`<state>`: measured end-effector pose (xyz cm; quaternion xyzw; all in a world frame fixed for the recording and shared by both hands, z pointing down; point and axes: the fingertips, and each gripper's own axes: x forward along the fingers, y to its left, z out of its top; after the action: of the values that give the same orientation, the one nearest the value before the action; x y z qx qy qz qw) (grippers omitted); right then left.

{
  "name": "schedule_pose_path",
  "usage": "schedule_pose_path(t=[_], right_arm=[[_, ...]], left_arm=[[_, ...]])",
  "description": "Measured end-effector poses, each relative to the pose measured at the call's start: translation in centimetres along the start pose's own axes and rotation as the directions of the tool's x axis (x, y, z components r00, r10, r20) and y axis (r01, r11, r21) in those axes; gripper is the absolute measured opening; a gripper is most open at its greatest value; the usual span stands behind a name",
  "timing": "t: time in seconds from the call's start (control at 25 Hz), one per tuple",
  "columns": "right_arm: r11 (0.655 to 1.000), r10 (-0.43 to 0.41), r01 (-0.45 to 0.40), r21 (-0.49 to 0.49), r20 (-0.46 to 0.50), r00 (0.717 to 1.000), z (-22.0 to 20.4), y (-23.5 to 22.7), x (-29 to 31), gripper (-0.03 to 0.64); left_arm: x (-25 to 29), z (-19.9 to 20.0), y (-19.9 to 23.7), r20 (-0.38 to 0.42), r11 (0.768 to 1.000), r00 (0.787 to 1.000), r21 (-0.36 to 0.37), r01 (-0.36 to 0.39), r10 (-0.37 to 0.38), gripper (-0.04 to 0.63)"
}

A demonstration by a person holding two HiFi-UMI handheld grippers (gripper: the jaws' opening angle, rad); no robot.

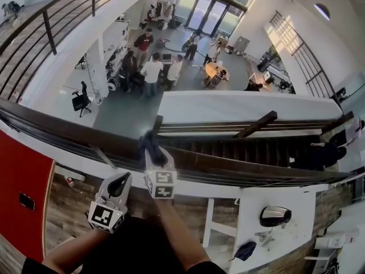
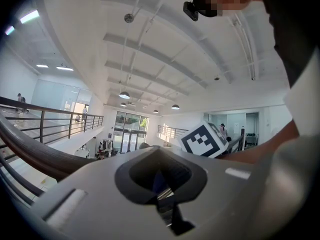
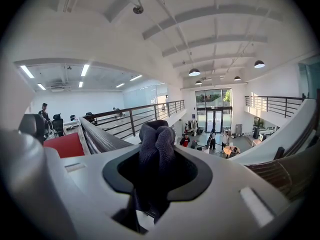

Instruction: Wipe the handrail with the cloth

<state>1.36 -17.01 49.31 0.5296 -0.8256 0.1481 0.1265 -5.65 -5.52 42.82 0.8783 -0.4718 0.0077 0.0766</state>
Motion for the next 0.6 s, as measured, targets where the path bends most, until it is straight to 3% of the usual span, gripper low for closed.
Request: schedule_pose_path(t=[0.6], right_arm=[[1.000, 0.004, -0.004, -0.021, -0.018, 1.000, -0.4, -4.1, -2.3, 0.124]], left_arm=[[2.3, -0.8, -3.6, 0.004, 0.999, 1.000, -0.037, -0.011, 0.011, -0.002]])
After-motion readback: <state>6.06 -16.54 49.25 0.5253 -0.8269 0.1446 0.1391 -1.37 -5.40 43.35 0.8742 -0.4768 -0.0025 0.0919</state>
